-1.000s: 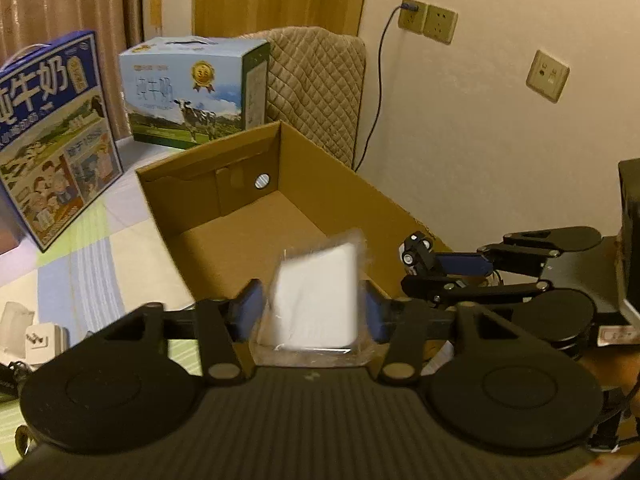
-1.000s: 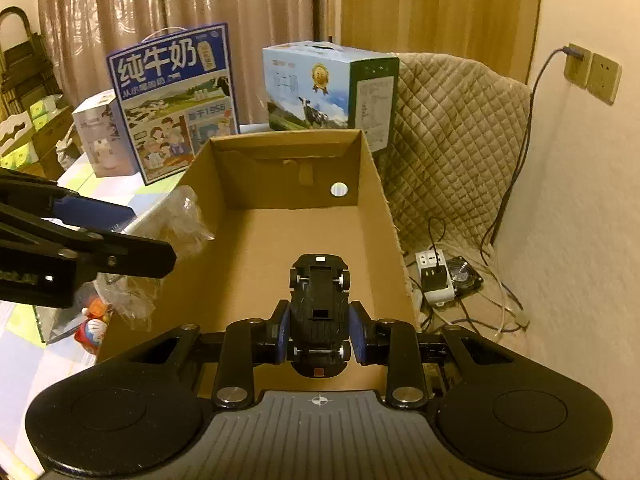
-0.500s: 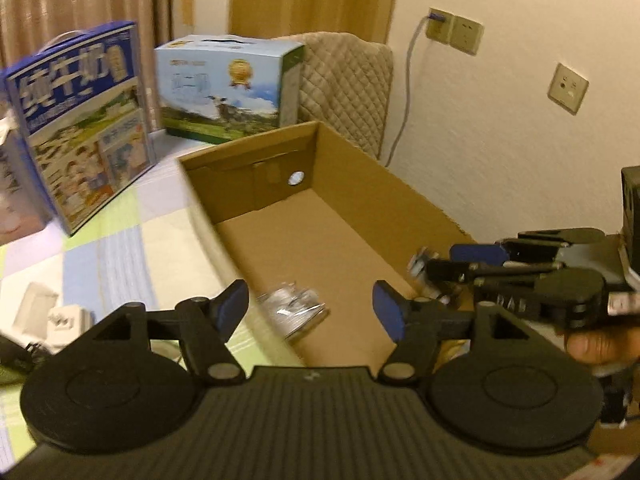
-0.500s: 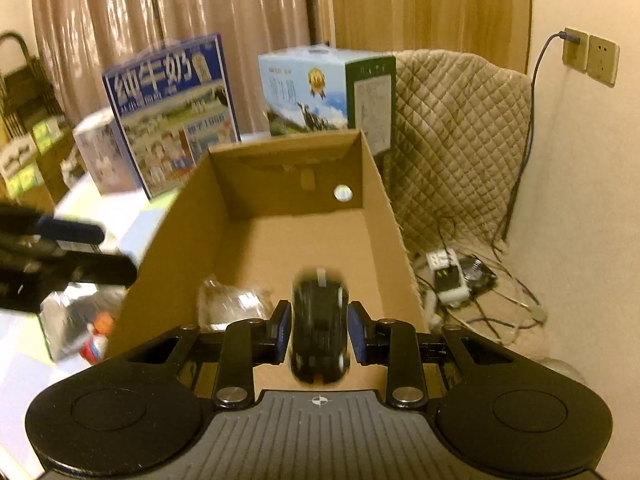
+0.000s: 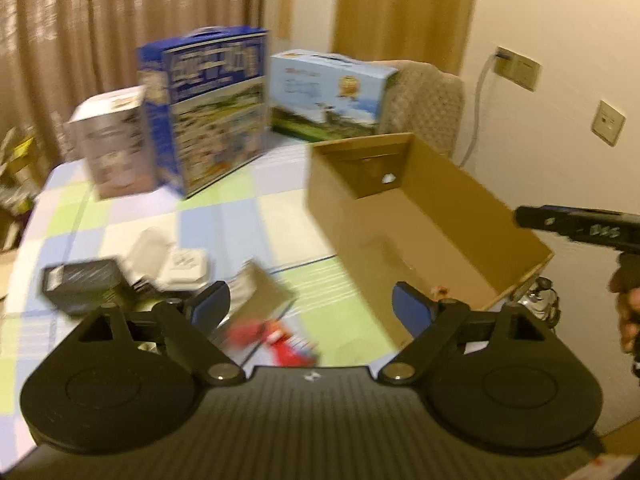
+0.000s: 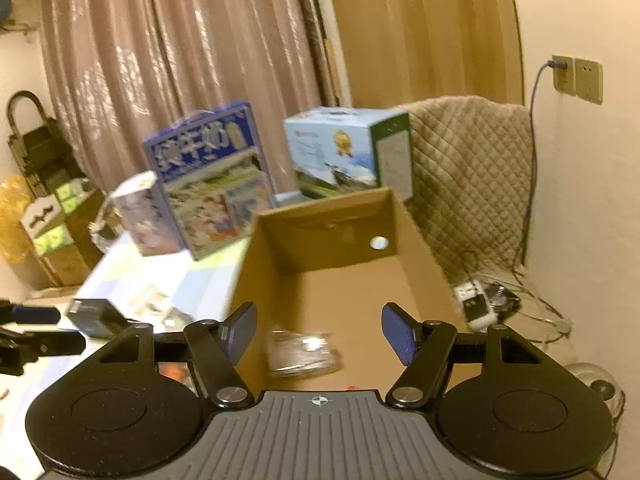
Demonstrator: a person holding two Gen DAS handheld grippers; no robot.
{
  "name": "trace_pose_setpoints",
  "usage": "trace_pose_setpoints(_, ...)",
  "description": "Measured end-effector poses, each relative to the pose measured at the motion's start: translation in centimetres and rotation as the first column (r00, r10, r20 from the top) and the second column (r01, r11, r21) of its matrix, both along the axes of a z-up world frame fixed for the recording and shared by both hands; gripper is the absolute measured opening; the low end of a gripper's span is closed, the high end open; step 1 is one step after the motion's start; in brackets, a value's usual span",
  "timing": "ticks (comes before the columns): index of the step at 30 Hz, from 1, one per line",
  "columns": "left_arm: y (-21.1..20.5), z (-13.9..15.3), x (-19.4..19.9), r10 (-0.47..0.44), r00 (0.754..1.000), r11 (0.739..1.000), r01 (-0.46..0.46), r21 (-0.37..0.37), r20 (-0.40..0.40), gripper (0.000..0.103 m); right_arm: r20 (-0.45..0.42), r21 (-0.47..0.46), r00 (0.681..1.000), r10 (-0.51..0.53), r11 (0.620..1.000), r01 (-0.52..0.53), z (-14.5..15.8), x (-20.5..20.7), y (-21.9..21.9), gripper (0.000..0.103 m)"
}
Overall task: Organize objects
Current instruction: 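Withdraw both tools from the box back over the table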
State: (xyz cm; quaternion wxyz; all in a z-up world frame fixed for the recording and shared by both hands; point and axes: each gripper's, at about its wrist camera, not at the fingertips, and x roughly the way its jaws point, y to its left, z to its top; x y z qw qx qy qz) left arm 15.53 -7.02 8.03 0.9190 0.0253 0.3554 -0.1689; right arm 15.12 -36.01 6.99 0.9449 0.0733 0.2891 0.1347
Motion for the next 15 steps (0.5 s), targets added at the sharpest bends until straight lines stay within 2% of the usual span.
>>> trace_pose_setpoints(9,9.6,-0.7,-4.9,0.180,0.984,0.981,-0.180,0.072,-0.001,0.097,-0.010,0.027,0.993,0.122,0.992,-0.121,0.2,-4.5,7.4,0.067)
trace_pose_setpoints(15,13.4,-1.4,-7.2,0.232,0.973,0.968,-0.231,0.100,-0.001,0.098,-0.043,-0.009,0.980,0.197,0.980,-0.197,-1.3,-6.4,11.6,0.067)
